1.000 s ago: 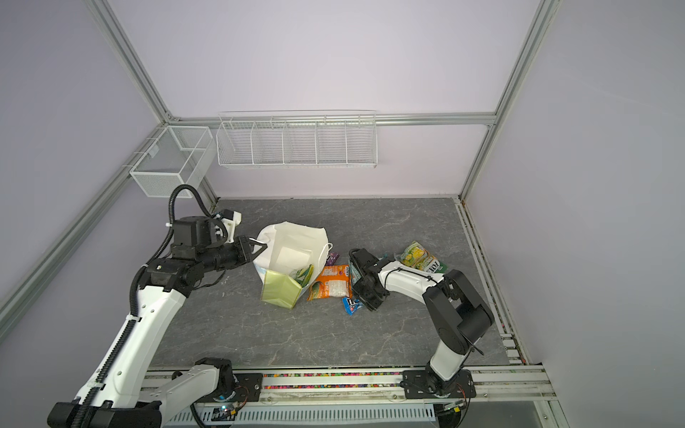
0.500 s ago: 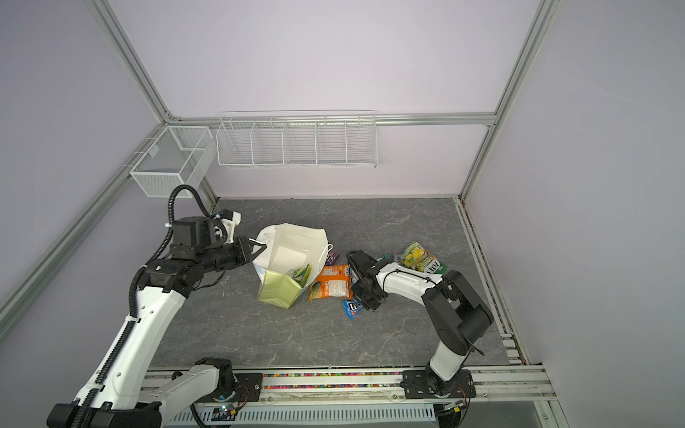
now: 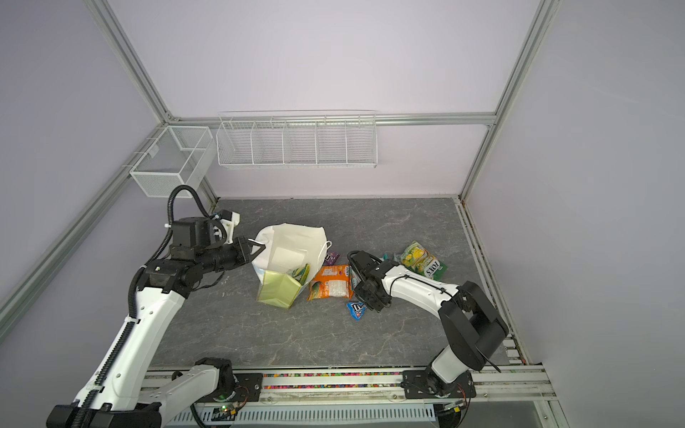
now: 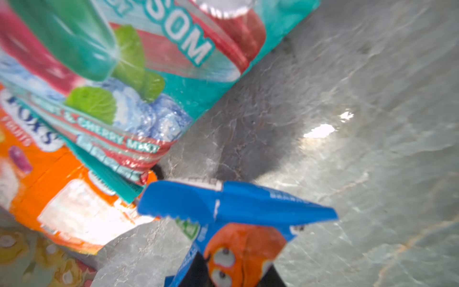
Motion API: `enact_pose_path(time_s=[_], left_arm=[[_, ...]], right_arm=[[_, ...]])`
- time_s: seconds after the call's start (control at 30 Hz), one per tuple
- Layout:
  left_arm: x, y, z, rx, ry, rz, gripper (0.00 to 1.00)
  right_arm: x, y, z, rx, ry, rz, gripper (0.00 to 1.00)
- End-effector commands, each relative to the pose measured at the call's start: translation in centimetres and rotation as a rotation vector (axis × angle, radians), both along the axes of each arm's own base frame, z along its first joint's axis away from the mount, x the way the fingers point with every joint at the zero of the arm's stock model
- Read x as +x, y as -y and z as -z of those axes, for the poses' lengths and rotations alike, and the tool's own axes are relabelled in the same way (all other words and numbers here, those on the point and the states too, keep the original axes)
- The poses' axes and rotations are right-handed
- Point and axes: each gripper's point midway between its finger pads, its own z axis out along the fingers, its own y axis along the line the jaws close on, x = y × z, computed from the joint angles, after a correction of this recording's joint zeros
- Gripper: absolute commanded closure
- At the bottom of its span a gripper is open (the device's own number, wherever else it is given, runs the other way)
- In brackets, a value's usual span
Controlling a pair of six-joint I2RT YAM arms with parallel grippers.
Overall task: Place the snacks into the paper bag
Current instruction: Pick up the snack at the center of the table.
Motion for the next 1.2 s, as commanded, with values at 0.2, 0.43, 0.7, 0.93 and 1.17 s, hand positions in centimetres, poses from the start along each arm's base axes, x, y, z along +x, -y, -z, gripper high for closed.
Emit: enact_pose_path(time_s=[0.2, 0.43, 0.7, 0.93, 1.17], left_arm=[[-0.4, -1.3, -1.8, 0.054, 0.062, -0.043, 1.0], [-0.5, -1.8, -1.3, 0.081, 0.055, -0.062, 1.0], [-0.6, -1.9, -1.4, 0.09, 0.056, -0.063, 1.0], [-0.5, -2.2, -1.5, 0.113, 0.059, -0.072, 1.0], [-0.3, -2.8, -1.5, 0.158, 0.058, -0.088, 1.0]], right_arm=[[0.5, 2.6, -5.8, -0.124, 0.165, 0.005, 0.83], [0.8, 4.2, -10.0, -0.249, 0.283, -0.074, 0.84], [1.6, 3.4, -14.7, -0.231, 0.461, -0.209, 0.92], [2.2, 1.4, -20.1, -0.169, 0.68, -0.367, 0.92], [2.0, -1.0, -25.1, -0.05, 0.876, -0.528, 0.91]])
